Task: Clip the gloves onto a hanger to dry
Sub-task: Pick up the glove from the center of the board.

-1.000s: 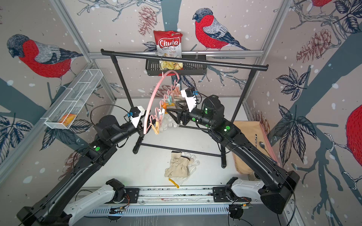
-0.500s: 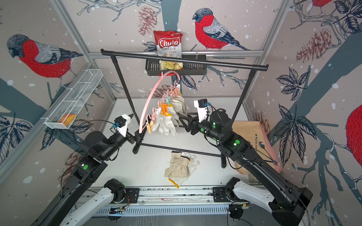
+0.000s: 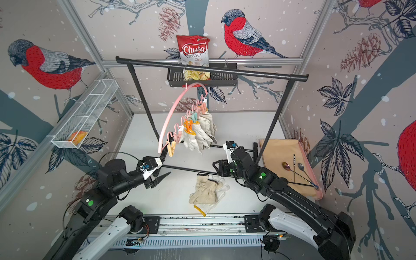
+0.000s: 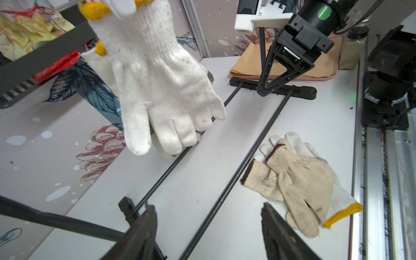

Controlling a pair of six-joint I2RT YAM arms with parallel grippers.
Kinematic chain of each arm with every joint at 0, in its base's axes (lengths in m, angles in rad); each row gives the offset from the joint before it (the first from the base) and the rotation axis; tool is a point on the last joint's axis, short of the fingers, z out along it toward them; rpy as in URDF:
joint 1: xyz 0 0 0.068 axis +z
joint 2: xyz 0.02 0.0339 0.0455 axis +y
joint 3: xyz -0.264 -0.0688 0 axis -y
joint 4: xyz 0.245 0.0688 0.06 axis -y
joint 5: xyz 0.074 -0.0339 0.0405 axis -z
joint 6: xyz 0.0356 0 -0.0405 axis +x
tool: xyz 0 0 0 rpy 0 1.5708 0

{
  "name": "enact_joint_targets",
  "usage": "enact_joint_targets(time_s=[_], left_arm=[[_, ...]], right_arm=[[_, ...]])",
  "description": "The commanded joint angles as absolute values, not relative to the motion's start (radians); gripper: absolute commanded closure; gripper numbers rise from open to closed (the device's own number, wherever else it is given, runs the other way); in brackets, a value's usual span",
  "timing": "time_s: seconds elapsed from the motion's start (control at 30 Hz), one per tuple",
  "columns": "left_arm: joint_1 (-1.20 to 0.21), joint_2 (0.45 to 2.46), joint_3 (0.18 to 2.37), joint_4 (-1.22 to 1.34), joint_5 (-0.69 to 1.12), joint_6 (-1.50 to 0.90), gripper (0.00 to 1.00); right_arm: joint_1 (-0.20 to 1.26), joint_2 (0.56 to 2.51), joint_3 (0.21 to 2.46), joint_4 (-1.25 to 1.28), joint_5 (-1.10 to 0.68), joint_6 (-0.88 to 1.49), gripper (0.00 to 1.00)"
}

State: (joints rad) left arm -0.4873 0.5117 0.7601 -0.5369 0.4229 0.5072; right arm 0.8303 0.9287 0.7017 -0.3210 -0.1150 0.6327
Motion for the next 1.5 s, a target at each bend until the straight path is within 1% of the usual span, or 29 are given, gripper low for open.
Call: enact_joint_targets(time_s=[0.0,0.17,0.33,0.63,0.93,1.23,1.3,1.47], left_arm=[[-0.488,0.519,0.735,-0.559,0.531,0.529,0.29],[-0.493,0.532,0.686,-0.543,0.576,0.524,0.31],[-0.522,0.532,0.636,-0.5,0.555,0.489,0.31],[-0.607,0.559,0.606,-0.436,0.488,0.437,0.31],[-0.616,0.572,0.618,-0.43,0.474,0.426,0.32],[-0.618,0.575,0.627,-0.432,0.458,0.418,0.32],[-0.619,0.578,0.629,-0.429,0.455,0.414,0.32],[-0.62,0.582,0.633,-0.424,0.449,0.404,0.32]], right_arm=[[0.833,0.942,0.659,-0.288,-0.177,0.751,0.5],[0.834,1.0,0.599,-0.272,-0.297,0.813,0.51],[0.852,1.049,0.549,-0.225,-0.355,0.859,0.51],[0.855,1.111,0.502,-0.198,-0.365,0.867,0.51],[0.817,1.214,0.52,-0.188,-0.38,0.8,0.47],[0.81,1.342,0.565,-0.169,-0.42,0.756,0.48],[0.81,1.36,0.575,-0.169,-0.423,0.749,0.51],[0.808,1.362,0.578,-0.174,-0.423,0.746,0.73]])
